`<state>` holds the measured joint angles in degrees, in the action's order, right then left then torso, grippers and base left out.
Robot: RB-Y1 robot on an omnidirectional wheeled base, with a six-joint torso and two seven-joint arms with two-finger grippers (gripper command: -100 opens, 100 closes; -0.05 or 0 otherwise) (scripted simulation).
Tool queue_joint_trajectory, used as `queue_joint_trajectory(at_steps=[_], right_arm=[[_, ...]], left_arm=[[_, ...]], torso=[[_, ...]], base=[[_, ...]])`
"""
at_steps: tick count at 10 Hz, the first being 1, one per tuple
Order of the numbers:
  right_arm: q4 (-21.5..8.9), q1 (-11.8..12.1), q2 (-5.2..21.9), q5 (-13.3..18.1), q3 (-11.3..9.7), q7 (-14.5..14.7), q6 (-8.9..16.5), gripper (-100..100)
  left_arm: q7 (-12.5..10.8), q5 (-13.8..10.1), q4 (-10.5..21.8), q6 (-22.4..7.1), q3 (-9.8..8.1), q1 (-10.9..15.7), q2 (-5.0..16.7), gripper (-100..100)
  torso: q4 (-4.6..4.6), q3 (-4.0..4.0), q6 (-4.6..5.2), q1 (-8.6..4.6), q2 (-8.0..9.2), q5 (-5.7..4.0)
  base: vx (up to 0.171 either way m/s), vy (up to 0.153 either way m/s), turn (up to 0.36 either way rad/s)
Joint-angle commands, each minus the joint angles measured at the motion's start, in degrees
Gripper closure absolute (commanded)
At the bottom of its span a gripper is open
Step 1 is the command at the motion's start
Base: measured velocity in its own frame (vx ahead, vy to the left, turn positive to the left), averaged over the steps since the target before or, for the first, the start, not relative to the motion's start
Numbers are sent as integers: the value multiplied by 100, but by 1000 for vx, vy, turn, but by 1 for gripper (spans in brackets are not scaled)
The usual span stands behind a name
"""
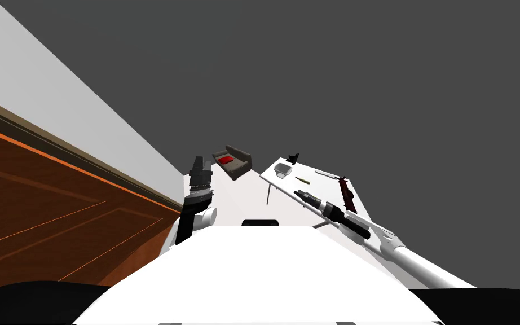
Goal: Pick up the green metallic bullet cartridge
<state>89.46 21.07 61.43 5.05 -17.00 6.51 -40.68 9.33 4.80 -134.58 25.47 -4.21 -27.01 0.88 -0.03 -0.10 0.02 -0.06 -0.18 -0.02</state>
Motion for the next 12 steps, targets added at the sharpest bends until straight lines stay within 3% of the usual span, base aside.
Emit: queue_joint_trajectory(at_steps=[1,5,6,7,8,9,10,12], right_arm=[[-286,-118,231,96,-114,6,-68,-100],[-826,-203,880,406,-342,30,-209,-100],[-1081,-246,1096,569,-451,38,-273,-100],[-1083,-246,1191,569,-451,38,-273,-100],[-1333,-288,1364,734,-557,44,-333,-100],[-1333,-288,1489,734,-557,44,-333,-100],[-1573,-328,1649,901,-661,49,-389,-100],[-1746,-364,1990,1068,-763,51,-441,-100]], left_arm=[[0,0,0,0,0,0,0,0],[0,0,0,0,0,0,0,0],[0,0,0,0,-1,-1,0,0],[0,0,0,0,0,-1,0,0],[0,0,0,0,-1,-1,0,0],[0,0,0,0,0,-1,0,0],[0,0,0,0,-1,-1,0,0],[0,0,0,0,-1,-2,0,0]], torso=[[0,0,0,0,0,0],[-1,-3,1,3,-6,1],[-1,-3,7,2,-5,0],[-2,-4,1,4,-7,1],[-1,-3,8,3,-5,0],[-2,-5,3,6,-8,1],[-1,-4,7,6,-6,1],[-2,-4,7,6,-7,1]], base=[[13,-1,142],[23,6,179],[31,11,218],[27,5,115],[35,13,204],[30,7,120],[36,13,196],[37,7,150]])
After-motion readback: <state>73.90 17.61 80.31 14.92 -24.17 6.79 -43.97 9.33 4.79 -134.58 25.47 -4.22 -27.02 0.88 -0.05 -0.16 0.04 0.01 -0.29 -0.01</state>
